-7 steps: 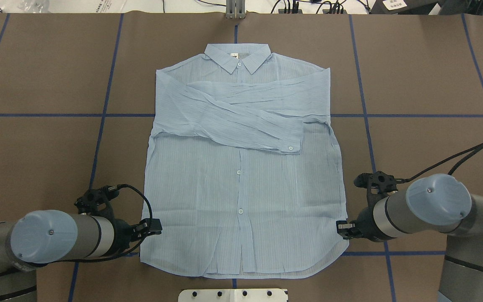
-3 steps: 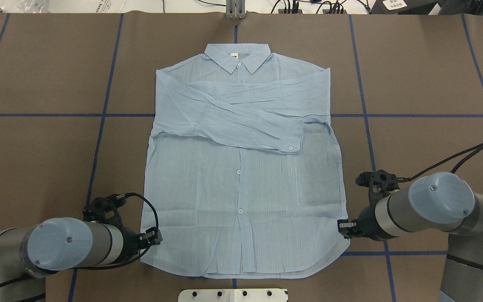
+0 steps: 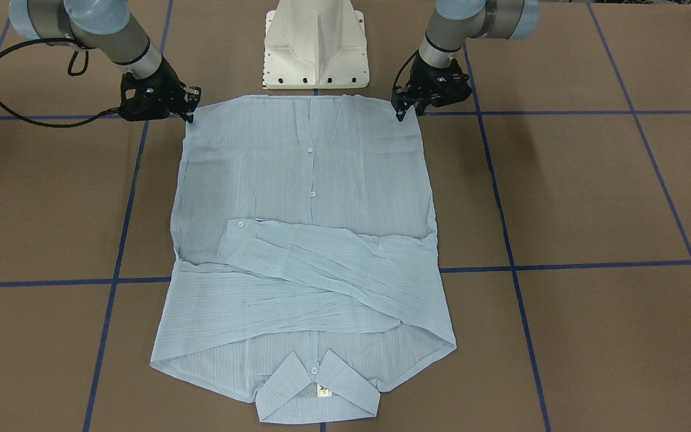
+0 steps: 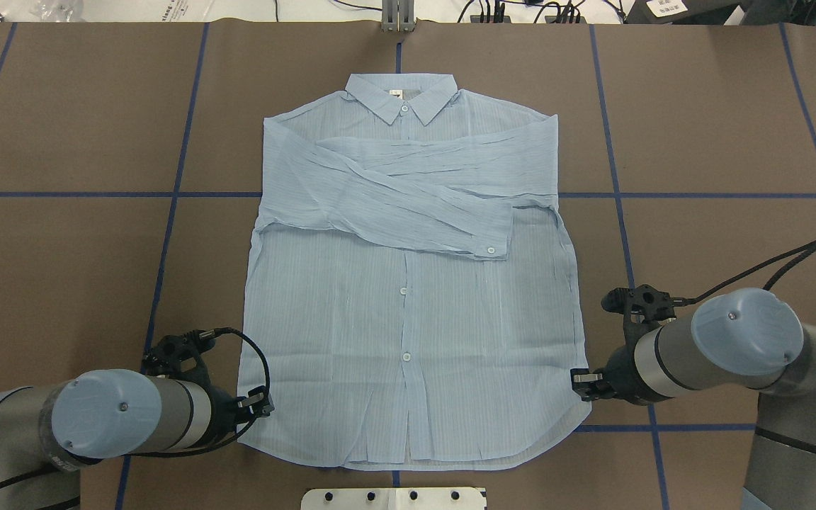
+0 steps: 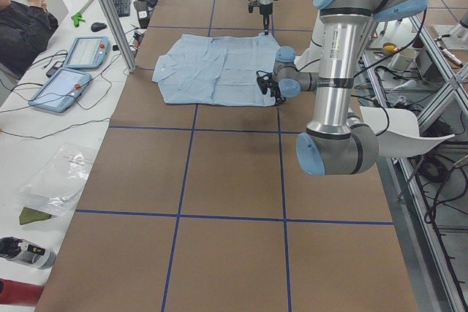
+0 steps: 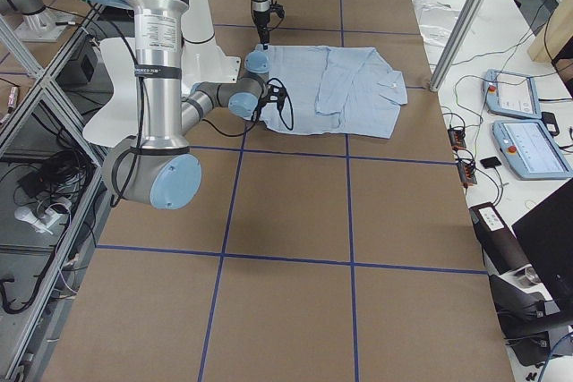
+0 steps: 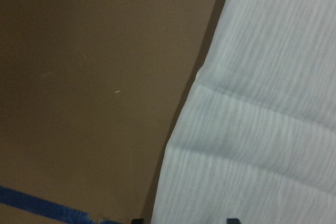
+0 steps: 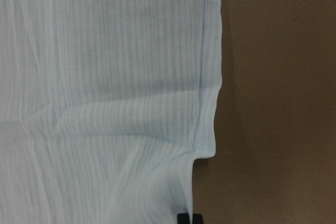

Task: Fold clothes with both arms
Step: 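Move the left gripper to the hem corner nearest it and grasp both hem corners, then hold both hem corners closed with both grippers and begin lifting them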

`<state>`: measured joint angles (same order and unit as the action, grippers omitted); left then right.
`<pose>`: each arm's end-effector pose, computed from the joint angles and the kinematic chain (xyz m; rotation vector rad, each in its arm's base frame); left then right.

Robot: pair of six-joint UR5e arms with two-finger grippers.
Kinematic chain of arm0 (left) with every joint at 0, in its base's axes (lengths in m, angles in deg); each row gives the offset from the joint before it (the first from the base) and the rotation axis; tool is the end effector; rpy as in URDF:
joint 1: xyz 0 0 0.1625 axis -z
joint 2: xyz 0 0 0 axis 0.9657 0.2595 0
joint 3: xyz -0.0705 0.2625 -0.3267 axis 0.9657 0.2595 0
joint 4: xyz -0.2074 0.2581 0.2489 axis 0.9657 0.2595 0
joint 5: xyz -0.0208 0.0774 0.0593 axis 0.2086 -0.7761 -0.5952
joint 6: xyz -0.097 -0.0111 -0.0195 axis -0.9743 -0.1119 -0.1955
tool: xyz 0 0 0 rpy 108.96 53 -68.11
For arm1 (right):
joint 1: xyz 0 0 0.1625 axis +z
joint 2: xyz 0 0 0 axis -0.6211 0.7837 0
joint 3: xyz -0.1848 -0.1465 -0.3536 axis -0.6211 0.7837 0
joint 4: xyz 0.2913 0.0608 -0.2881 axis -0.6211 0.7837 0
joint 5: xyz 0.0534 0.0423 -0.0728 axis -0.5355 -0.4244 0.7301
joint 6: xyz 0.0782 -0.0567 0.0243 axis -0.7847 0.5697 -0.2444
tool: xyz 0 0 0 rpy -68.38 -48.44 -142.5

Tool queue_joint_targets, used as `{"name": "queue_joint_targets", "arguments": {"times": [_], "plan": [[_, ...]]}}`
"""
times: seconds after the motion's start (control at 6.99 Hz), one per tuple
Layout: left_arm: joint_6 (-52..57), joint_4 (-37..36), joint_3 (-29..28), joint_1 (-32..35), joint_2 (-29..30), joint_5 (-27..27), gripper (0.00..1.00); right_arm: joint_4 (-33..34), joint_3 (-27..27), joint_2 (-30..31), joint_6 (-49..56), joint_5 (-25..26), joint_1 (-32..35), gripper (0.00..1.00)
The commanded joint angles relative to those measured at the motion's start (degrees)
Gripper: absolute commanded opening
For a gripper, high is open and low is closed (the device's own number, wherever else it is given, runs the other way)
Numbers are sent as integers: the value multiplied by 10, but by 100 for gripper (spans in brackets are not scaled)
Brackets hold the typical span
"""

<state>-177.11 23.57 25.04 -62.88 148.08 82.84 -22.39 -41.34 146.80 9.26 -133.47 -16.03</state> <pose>0.4905 -0.2289 0.3521 -0.1304 0.9310 -0.3698 -0.4072 -0.2705 0.3905 -0.1052 -0.9295 0.0135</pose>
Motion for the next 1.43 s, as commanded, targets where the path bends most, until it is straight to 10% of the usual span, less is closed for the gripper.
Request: {"name": "queue_joint_targets", "arguments": {"times": [0.0, 0.86, 1.29], "plan": [[0, -15, -2, -1, 2, -1, 60, 0, 0, -1, 0, -1, 0, 0], [0, -16, -1, -5, 2, 0, 40, 0, 0, 1, 0, -1, 2, 0], [2, -15, 1, -6, 2, 0, 3, 0, 0, 2, 1, -2, 3, 0]]}}
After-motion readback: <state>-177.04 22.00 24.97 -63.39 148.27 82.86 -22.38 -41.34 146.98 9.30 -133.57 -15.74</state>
